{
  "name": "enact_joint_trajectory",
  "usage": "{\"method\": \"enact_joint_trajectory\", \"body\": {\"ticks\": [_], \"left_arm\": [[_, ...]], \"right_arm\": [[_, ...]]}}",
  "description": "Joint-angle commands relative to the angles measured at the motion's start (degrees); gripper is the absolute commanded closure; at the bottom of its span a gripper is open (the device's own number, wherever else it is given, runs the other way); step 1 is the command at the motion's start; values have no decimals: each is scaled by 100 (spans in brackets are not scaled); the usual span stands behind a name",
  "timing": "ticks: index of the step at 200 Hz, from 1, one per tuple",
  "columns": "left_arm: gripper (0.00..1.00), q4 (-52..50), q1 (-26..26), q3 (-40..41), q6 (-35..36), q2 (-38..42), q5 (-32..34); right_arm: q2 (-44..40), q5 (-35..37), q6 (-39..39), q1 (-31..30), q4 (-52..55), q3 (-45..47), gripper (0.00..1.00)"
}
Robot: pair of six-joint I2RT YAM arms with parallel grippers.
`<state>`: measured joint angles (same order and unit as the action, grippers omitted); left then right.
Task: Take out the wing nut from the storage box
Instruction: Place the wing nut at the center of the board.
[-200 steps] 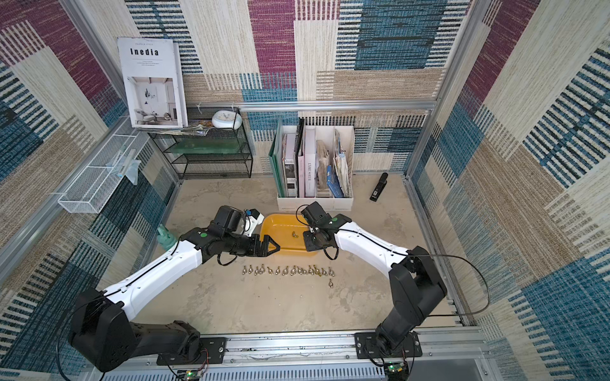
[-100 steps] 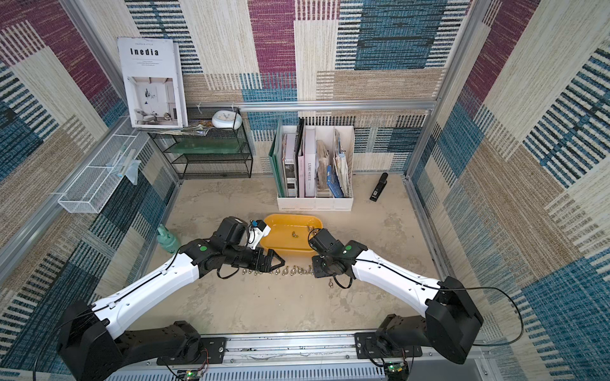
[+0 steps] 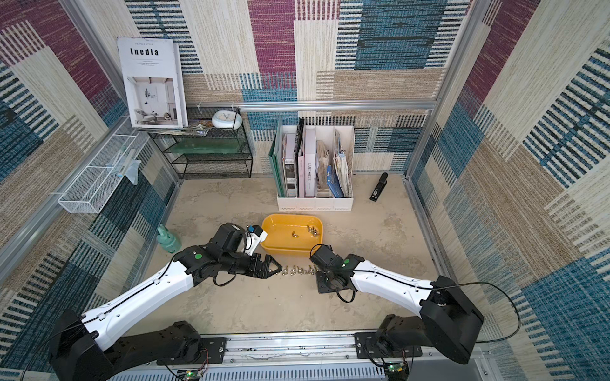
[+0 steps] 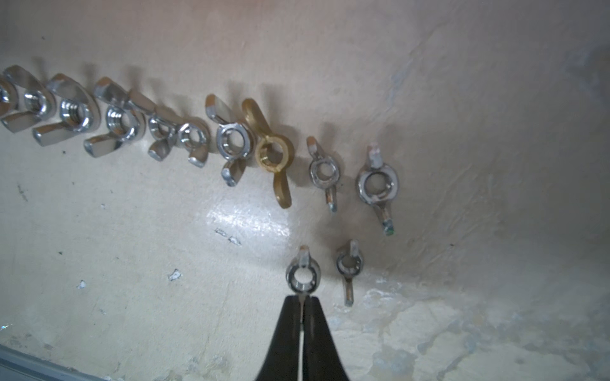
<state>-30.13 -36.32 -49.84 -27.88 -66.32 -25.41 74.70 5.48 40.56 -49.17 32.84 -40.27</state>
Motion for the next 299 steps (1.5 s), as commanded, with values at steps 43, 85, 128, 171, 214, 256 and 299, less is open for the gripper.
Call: {"method": "enact_joint_trajectory", "body": {"ticks": [43,85,128,171,214,256,299], "left_arm": [[1,-63,-25,29,-33,94,129],[1,-64,-33,28,-26,112,149],[1,-67,-33,27,-16,88,157],[1,-45,-33,2,7,42,183],[1,-69,-33,-122,24,-32,411],[1,-103,-34,-196,18,-57,568],[1,-247,-25,-330,126,-81,738]], "right_arm": [[161,-99,69,-26,-352,131,100],[299,-121,67,-41,-462,163,98],[428,-100,103,-51,-490,136,82],[203,125,76,-56,-40,-178,69],[34,813,-93,-50,499,-1022,66],[618,1165,-903,142,461,-1992,59],[1567,882,-1831,765,97,-2852,59]]}}
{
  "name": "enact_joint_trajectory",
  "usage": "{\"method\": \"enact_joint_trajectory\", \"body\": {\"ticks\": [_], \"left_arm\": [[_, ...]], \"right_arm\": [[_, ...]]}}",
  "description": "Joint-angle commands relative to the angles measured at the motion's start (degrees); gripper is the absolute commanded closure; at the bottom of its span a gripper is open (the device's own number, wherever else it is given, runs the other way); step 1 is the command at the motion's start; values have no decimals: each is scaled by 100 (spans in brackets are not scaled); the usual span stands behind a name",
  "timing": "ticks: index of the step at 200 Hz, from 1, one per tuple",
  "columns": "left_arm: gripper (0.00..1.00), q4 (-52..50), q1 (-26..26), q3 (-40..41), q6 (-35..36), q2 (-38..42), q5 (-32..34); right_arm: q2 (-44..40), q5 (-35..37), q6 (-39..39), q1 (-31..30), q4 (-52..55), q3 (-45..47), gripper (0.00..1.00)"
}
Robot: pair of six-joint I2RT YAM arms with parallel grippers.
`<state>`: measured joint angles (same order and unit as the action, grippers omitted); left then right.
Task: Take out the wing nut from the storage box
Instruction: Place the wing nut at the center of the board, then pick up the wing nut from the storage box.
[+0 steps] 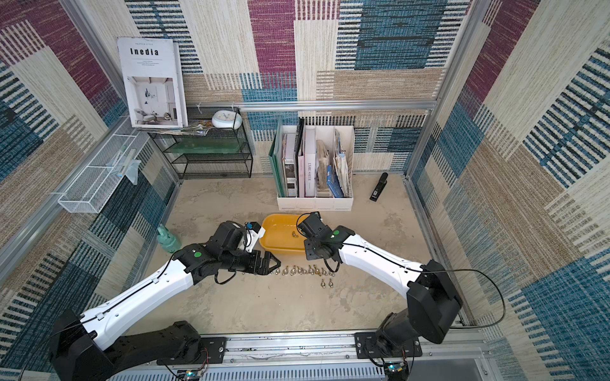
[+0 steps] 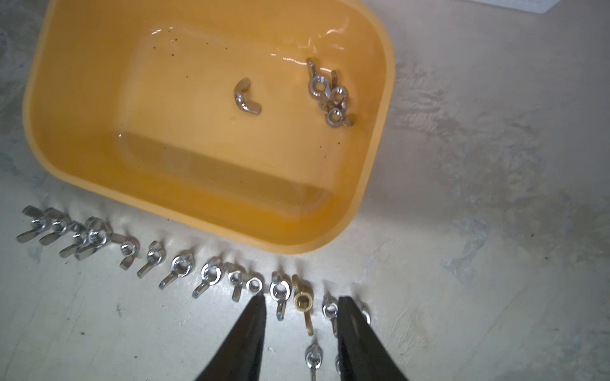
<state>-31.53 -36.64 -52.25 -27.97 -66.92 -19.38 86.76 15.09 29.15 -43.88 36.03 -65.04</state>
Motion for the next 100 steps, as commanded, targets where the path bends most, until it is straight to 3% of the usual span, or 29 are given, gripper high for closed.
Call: {"method": "enact_joint_trajectory", "body": {"ticks": [1,100], "left_arm": [[1,-108,8,-91,134,-23,140],[1,-157,295,-374,363,-406,192]], "right_arm": [[382,-87,-708,251,-230,-395,59],[2341,-547,-1470,803,-167,-1835,61]]}}
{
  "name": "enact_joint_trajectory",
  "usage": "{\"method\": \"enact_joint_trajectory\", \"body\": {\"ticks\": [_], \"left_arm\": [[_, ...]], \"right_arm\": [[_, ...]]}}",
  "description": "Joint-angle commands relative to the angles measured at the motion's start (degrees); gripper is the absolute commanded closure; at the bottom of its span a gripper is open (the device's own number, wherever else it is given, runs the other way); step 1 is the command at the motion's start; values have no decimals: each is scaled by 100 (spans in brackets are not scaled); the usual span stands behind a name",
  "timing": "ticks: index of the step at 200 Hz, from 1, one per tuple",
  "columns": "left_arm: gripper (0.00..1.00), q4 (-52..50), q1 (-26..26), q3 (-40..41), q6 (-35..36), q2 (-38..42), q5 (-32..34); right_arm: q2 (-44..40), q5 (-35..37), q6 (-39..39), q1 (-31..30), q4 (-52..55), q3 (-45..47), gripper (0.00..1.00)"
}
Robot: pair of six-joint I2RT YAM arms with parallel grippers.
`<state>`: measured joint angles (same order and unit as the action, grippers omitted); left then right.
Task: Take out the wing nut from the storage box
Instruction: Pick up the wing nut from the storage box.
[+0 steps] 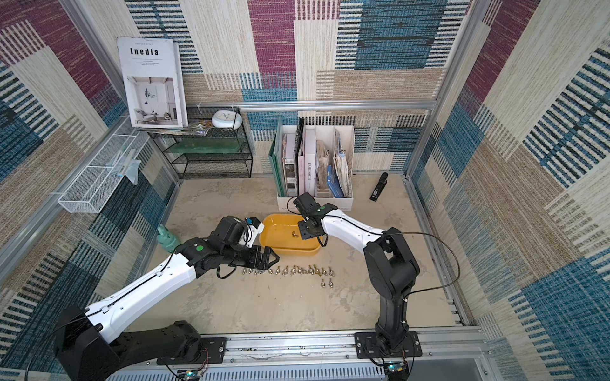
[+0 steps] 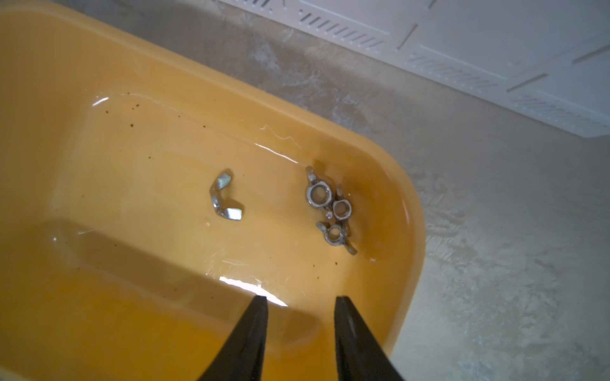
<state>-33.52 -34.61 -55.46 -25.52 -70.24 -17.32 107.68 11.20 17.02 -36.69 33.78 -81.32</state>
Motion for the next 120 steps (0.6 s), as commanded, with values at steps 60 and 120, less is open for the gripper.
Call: {"method": "enact_joint_trajectory", "body": {"ticks": [60,120], "left_arm": [[1,130,330,-122,161,-316,-147],[1,136,476,-263,227,-532,-240]], "right_arm": [[832,-299,-535,285,88,-661,61],[1287,-347,-810,333,104,-1153,64]]}}
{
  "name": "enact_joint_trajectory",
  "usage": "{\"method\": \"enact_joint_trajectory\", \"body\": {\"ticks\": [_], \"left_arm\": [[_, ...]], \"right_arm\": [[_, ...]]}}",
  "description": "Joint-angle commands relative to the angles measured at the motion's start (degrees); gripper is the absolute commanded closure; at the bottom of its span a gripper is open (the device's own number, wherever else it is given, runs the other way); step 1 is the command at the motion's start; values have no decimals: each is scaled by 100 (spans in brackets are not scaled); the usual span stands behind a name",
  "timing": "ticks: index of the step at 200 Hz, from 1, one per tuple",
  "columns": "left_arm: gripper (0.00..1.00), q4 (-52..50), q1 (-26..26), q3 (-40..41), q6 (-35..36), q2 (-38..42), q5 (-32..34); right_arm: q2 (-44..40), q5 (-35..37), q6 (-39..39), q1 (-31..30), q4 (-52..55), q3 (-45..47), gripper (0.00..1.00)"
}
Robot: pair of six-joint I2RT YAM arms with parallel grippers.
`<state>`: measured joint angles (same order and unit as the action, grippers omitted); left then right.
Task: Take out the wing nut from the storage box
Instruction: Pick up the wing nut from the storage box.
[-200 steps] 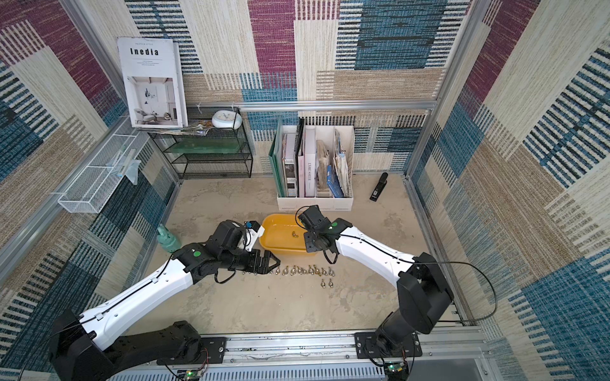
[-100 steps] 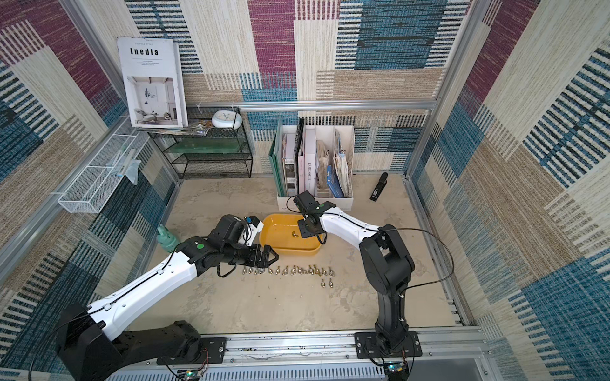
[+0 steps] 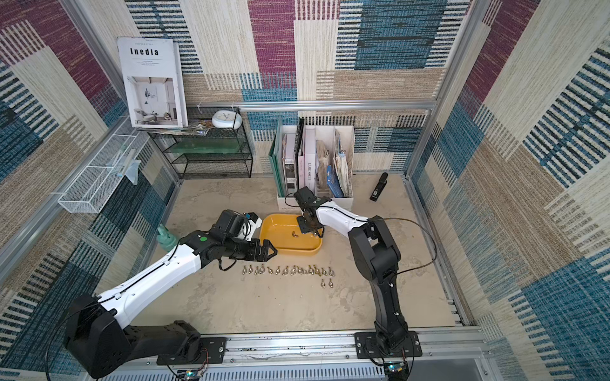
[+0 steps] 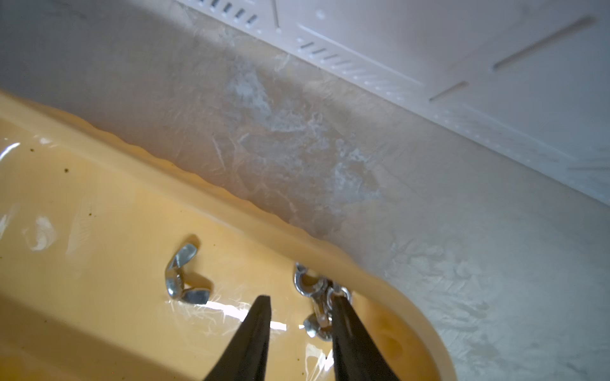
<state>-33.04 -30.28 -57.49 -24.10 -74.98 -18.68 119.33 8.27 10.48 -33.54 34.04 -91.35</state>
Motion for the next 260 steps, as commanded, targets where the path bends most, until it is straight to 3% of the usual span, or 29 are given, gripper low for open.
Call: {"method": "enact_joint_trajectory", "body": {"ticks": [1,124,143,192,260], "left_arm": [[1,96,46,-60,83,-55,-107],[1,87,163,-104,63,-132,-160],[1,78,172,-104,63,-130,-162],[1,82,172,-76,36,-102,-212],[1,156,172,56,37,69,-377]], "right_arm": [[128,-54,-159,16,77,-157,64],[525,-159,-304,54,-1,-420,75],[539,-207,-301,50,6,-444,82],[400,-272,-277,46,-31,-359,95],[-127,-388,90,30,173,-280,97]]}}
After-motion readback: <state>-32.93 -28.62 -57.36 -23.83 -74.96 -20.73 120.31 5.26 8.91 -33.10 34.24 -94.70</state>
